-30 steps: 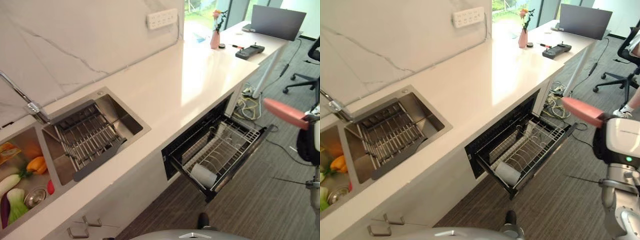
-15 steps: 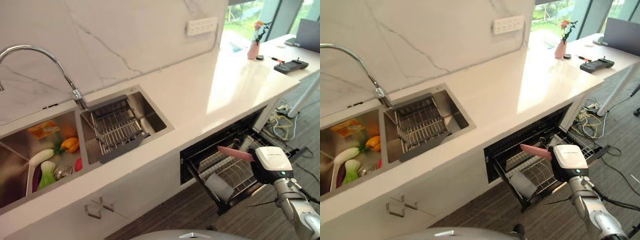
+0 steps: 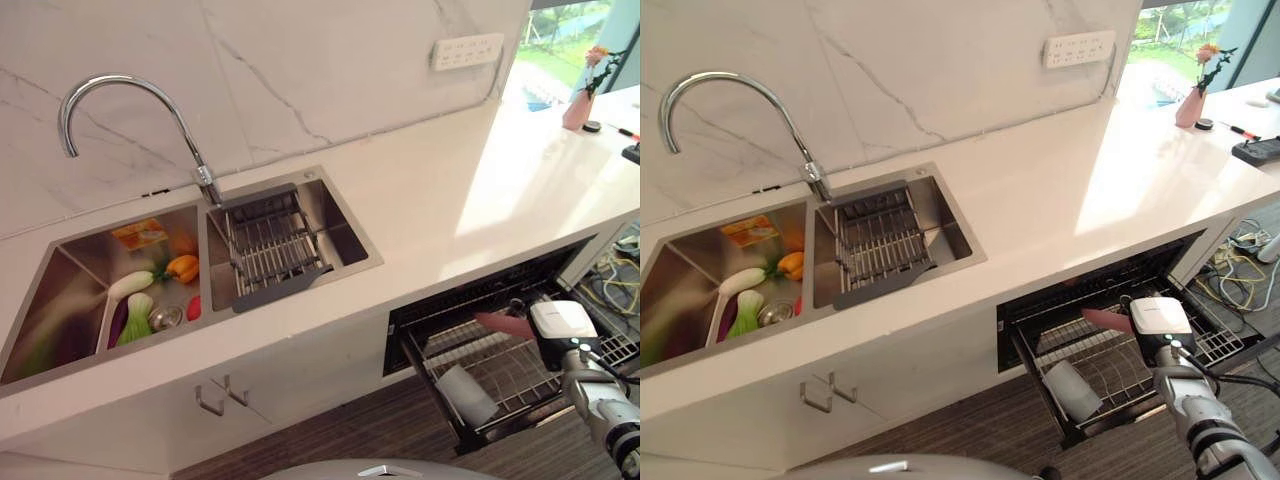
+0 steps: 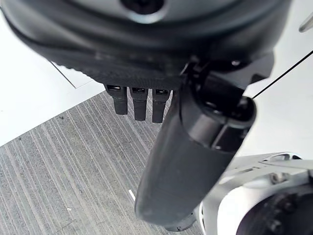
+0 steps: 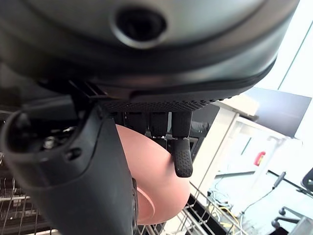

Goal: Place the dishes in the dishwasher.

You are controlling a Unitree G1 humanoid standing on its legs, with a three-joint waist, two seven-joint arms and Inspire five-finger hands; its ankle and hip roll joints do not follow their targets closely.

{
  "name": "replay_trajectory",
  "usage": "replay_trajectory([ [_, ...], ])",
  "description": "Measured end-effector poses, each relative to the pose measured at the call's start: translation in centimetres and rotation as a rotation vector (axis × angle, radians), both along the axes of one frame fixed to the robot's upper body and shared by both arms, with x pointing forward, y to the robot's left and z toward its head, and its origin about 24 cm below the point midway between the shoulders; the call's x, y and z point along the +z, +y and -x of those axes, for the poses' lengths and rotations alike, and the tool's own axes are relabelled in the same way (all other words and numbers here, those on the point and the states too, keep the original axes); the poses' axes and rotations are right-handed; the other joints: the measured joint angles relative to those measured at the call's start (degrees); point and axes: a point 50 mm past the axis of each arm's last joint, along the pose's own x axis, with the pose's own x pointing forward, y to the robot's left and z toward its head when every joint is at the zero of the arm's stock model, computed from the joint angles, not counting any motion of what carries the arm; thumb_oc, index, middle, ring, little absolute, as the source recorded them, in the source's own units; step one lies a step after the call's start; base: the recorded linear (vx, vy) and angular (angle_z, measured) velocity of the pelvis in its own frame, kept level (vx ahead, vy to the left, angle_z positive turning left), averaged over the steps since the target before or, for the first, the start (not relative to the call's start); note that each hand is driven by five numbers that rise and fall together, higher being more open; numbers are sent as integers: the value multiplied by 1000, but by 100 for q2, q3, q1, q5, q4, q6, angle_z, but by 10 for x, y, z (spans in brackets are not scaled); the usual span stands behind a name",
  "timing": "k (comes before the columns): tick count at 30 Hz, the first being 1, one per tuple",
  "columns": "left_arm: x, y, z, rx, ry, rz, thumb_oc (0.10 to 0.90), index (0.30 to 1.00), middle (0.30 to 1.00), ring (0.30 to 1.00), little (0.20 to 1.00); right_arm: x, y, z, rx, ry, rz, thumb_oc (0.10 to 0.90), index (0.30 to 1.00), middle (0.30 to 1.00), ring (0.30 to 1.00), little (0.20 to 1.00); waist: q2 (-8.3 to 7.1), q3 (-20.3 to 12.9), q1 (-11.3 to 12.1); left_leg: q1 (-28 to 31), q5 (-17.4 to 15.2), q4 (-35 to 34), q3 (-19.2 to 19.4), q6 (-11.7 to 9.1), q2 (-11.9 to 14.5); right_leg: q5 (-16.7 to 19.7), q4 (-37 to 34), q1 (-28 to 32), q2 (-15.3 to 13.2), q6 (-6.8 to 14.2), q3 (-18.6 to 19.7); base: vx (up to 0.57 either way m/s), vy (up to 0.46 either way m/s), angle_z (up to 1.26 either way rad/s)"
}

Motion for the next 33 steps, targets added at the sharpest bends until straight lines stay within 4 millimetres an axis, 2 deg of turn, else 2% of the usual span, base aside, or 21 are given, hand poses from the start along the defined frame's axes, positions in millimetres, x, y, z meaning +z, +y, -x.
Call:
replay_trajectory([
  [4,0,-2,-11,1,-34,4,800,900,900,900,900,-10,12,2,-44,-2,-117,800,900,900,900,900,147,31,-52,-14,-4,-18,-11,2,-15,-7,0,-10,-10,10,-11,2,1,1],
  [11,0,-4,-23,-7,-80,14,800,900,900,900,900,-14,44,1,15,-4,-316,800,900,900,900,900,99,101,-215,27,-2,-30,5,1,-21,-13,-1,4,11,16,8,-2,-2,-1],
  [15,0,-5,-24,-6,-81,13,800,900,900,900,900,-1,52,6,38,-89,-378,800,900,900,900,900,93,154,-264,83,-1,-73,34,1,-21,-15,-1,14,16,17,40,-3,-6,-4],
  [18,0,-4,-26,-8,-84,11,800,900,900,900,900,15,40,14,-5,-185,-385,800,900,900,900,900,64,180,-348,142,-2,-99,87,-1,-25,-15,0,13,22,17,110,3,1,-11],
  [21,0,-4,-19,-1,-66,7,800,900,900,900,900,44,3,29,-180,-402,-363,800,900,900,900,900,50,206,-442,288,-44,-178,293,6,-9,-21,-4,6,39,26,305,4,8,-28],
  [22,0,-4,-21,-2,-71,5,800,900,900,900,900,50,-6,32,-231,-448,-342,800,900,900,900,900,29,217,-549,309,-74,-158,326,25,-15,-20,-2,0,47,27,338,12,14,-29],
  [23,0,-3,-20,1,-55,-8,800,900,900,900,900,60,-26,48,-345,-563,-324,800,900,900,900,900,18,225,-582,349,-82,-158,374,25,-27,-20,-1,-10,58,26,404,10,7,-24],
  [24,0,-3,-20,2,-55,-13,800,900,900,900,900,62,-35,57,-400,-615,-309,800,900,900,900,900,7,233,-618,377,-94,-153,416,26,-25,-20,-1,-23,67,26,465,35,11,-33],
  [25,0,-3,-18,4,-49,-15,800,900,900,900,900,69,-51,70,-507,-709,-280,493,439,439,439,439,5,234,-661,407,-125,-156,497,56,-8,-20,-1,-30,71,26,533,28,5,-28],
  [26,0,-3,-19,3,-48,-17,800,900,900,900,900,70,-64,86,-603,-757,-255,400,300,300,300,300,3,236,-746,430,-133,-154,519,54,-24,-19,0,-38,75,26,568,35,-2,-20],
  [27,0,-2,-17,6,-35,-26,800,900,900,900,900,64,-78,115,-750,-814,-228,400,300,300,300,300,-9,234,-752,450,-134,-154,549,28,-22,-22,2,-16,87,27,587,11,-8,-13],
  [28,0,-1,-17,10,-33,-32,800,900,900,900,900,60,-84,132,-853,-857,-213,400,300,300,300,300,-20,233,-735,473,-143,-155,577,40,-13,-29,2,-25,95,30,624,10,-9,-18],
  [29,0,-1,-17,13,-31,-39,800,900,900,900,900,44,-88,161,-1033,-870,-200,400,300,300,300,300,-27,232,-823,484,-152,-150,626,40,-11,-28,1,-45,103,29,670,3,-4,-16],
  [30,0,-1,-17,10,-28,-43,800,900,900,900,900,32,-88,179,-1140,-861,-186,400,300,300,300,300,-37,234,-873,479,-152,-151,630,40,-12,-30,3,-55,106,28,669,-11,2,-12],
  [31,0,-2,-18,6,-26,-46,800,900,900,900,900,22,-84,194,-1211,-835,-174,400,300,300,300,300,-40,235,-911,472,-153,-151,640,41,-8,-31,3,-74,110,26,683,-25,3,-7],
  [32,-1,-2,-16,7,-17,-50,800,900,900,900,900,0,-70,213,-1294,-745,-179,400,300,300,300,300,-38,238,-971,461,-152,-149,653,42,-1,-32,4,-102,122,22,705,-35,4,-11],
  [33,-1,-2,-15,14,-13,-49,800,900,900,900,900,-11,-60,220,-1318,-688,-189,400,300,300,300,300,-37,238,-1036,464,-152,-148,656,43,4,-32,3,-108,125,21,727,-25,4,-14],
])
